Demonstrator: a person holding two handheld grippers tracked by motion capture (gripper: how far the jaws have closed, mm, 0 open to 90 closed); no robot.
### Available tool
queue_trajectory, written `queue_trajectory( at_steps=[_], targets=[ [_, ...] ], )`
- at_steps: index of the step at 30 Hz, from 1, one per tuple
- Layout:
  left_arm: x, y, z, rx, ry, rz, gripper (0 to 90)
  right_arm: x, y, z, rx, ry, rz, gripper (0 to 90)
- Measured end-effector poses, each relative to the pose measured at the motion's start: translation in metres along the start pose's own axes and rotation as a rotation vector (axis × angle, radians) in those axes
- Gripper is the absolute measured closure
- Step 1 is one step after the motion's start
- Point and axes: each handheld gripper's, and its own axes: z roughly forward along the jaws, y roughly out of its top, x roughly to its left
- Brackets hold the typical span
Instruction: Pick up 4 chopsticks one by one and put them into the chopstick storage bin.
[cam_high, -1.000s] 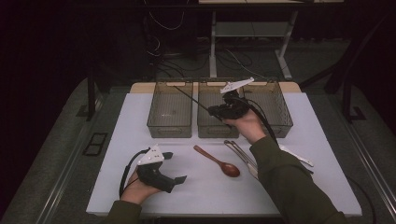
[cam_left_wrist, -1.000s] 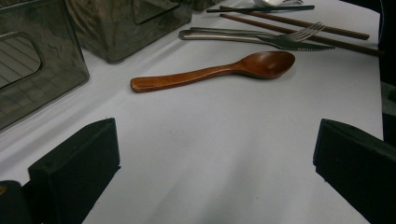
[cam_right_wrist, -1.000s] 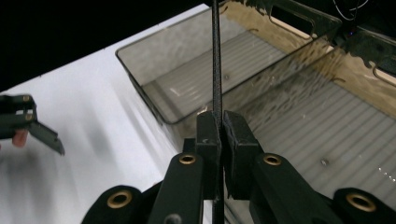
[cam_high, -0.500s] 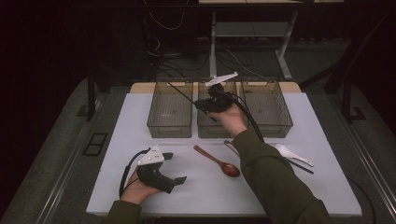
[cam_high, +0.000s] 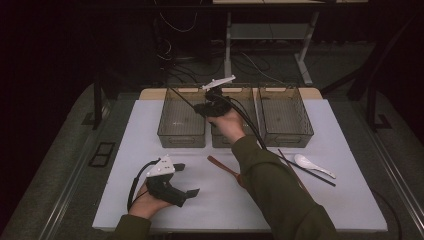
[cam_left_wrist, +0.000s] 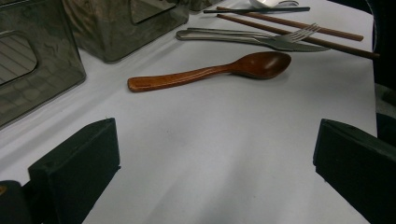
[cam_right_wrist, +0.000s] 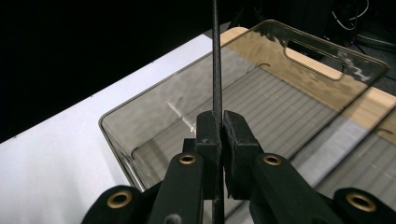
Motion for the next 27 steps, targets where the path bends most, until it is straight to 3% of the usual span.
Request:
queue_trajectory(
  at_steps=[11, 24, 26, 27],
  targets=[
    [0.001, 0.0, -0.001, -0.004, -0.002, 0.006, 0.0, 0.008, 0.0, 0.036, 0.042, -0.003, 0.007, 85.3],
    [0.0, 0.0, -0.002, -0.01, -0.008, 0.001, 0.0, 0.011, -0.005, 0.057, 0.105, -0.018, 0.016, 85.2],
    [0.0, 0.0, -0.002, -0.009, -0.009, 0.003, 0.0, 0.012, -0.005, 0.058, 0.128, -0.01, 0.006, 76.9],
    [0.0, 0.0, -0.002, -0.009, -0.009, 0.003, 0.0, 0.012, -0.005, 0.058, 0.128, -0.01, 0.006, 76.9]
  ],
)
